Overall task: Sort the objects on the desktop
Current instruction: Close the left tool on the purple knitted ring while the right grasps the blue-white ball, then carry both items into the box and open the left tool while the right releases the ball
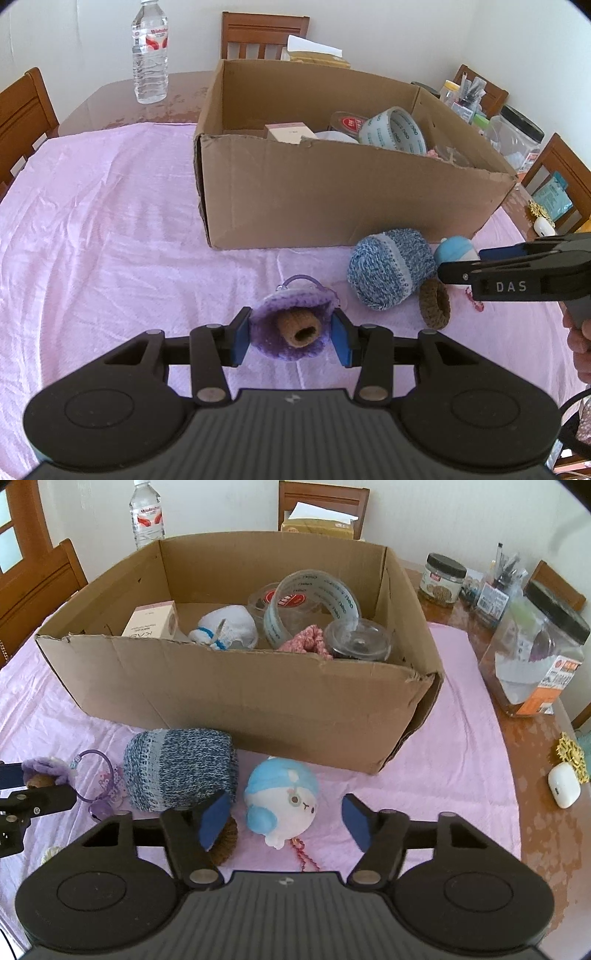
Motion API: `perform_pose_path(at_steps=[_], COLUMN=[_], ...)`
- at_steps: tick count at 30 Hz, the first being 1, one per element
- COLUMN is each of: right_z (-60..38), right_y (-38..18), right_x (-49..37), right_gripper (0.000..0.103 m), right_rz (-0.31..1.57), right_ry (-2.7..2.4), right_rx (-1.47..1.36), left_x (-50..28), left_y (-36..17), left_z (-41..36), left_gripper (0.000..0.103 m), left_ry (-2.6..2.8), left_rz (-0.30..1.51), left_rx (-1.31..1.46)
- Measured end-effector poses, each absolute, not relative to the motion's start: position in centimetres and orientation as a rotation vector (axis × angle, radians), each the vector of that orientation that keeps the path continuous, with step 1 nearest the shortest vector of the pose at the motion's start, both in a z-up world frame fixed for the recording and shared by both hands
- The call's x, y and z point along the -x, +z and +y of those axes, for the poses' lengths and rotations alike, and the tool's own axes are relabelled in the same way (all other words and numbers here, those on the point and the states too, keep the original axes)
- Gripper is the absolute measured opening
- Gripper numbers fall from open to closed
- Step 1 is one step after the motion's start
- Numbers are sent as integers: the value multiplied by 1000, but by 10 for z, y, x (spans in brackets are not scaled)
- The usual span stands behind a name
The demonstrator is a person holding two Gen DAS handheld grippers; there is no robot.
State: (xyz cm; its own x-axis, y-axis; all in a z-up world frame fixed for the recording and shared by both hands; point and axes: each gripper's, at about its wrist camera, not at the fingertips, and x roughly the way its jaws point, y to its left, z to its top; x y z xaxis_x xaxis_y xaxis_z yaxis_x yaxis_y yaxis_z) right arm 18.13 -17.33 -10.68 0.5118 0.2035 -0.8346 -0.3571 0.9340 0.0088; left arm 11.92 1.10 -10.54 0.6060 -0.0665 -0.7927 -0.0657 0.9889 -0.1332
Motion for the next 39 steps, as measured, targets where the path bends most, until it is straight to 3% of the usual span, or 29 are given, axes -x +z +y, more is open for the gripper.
perform_pose_path(at_steps=[7,21,39], right_z=[-176,-190,-173], right_y=[-114,-84,3], right_x=[-185,-184,-200], right_gripper=[51,50,51], right_rz=[994,957,797], right_ry=[354,375,488], right_rx=[149,107,141], left_x=[-121,-118,-151], left_y=[-105,-83,19], left_z=[12,11,25], left_gripper=[44,44,43], left_ry=[-2,-67,-185], left_rz=[920,901,710], left_rx=[166,126,41])
